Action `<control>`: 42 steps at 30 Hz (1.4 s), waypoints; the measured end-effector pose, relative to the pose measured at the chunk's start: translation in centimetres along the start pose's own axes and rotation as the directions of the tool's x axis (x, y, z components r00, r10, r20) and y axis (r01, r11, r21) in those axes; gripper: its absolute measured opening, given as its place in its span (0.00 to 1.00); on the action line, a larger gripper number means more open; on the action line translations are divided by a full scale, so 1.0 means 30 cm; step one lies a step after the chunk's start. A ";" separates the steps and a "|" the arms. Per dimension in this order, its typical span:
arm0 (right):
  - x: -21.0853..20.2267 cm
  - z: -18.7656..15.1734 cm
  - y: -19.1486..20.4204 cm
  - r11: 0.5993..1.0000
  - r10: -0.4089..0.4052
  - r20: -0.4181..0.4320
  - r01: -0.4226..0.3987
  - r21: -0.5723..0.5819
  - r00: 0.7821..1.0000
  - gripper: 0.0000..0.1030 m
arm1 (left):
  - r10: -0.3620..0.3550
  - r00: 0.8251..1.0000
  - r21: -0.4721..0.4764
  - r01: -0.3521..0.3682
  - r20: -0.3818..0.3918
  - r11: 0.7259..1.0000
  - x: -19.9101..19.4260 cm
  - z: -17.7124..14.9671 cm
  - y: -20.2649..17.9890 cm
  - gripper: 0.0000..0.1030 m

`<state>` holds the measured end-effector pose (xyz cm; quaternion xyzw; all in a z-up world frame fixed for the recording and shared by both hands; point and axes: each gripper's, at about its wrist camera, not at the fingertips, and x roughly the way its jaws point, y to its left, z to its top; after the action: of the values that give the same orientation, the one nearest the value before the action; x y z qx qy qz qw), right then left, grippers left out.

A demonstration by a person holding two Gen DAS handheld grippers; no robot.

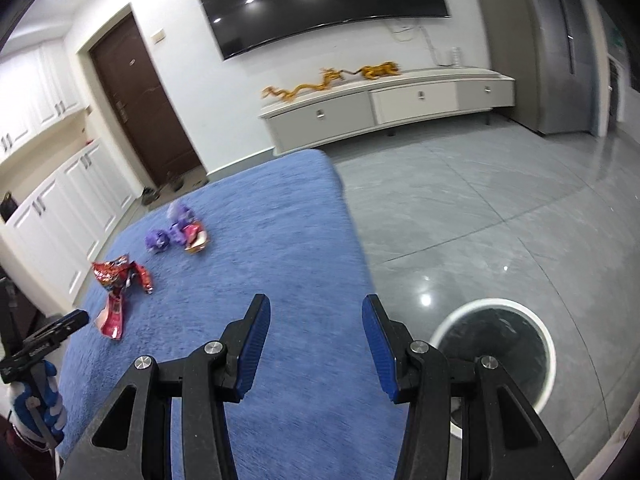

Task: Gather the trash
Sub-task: 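Grasp pink barcode wrapper with left tool while right tool grasps red wrapper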

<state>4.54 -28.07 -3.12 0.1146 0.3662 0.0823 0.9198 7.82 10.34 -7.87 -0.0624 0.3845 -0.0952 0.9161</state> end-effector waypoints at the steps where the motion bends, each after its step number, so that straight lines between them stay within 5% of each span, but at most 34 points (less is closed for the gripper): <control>1: 0.014 0.008 0.028 1.000 0.006 -0.006 -0.006 -0.015 1.000 0.44 | -0.001 1.000 -0.006 0.001 -0.006 1.000 0.013 -0.003 0.003 0.59; 12: 0.210 0.060 0.251 0.983 0.087 -0.102 -0.102 -0.154 0.991 0.44 | 0.039 0.998 0.006 -0.038 -0.044 0.999 0.142 -0.029 0.019 0.56; 14: 0.241 0.066 0.276 0.979 0.096 -0.116 -0.115 -0.168 0.989 0.44 | 0.022 0.997 -0.003 -0.022 -0.072 1.000 0.171 -0.032 0.032 0.37; 21: 0.346 0.097 0.374 0.962 0.127 -0.158 -0.160 -0.220 0.979 0.44 | -0.030 0.998 -0.113 0.023 -0.055 0.993 0.171 -0.044 0.105 0.17; 27: 0.446 0.118 0.500 0.935 0.163 -0.200 -0.216 -0.283 0.966 0.44 | -0.020 1.000 -0.253 0.015 -0.019 0.967 0.155 -0.051 0.201 0.13; 37: 0.581 0.111 0.674 0.878 0.245 -0.280 -0.335 -0.341 0.928 0.44 | -0.030 1.000 -0.314 0.030 0.005 0.949 0.121 -0.078 0.270 0.12; 42: 0.635 0.079 0.735 0.859 0.273 -0.325 -0.382 -0.342 0.905 0.24 | -0.017 1.000 -0.322 0.023 0.019 0.946 0.095 -0.090 0.280 0.12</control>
<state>18.36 -2.77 -7.94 -0.0257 0.4363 0.3261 0.8383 8.89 17.79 -13.30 -0.2160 0.3869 -0.0399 0.8956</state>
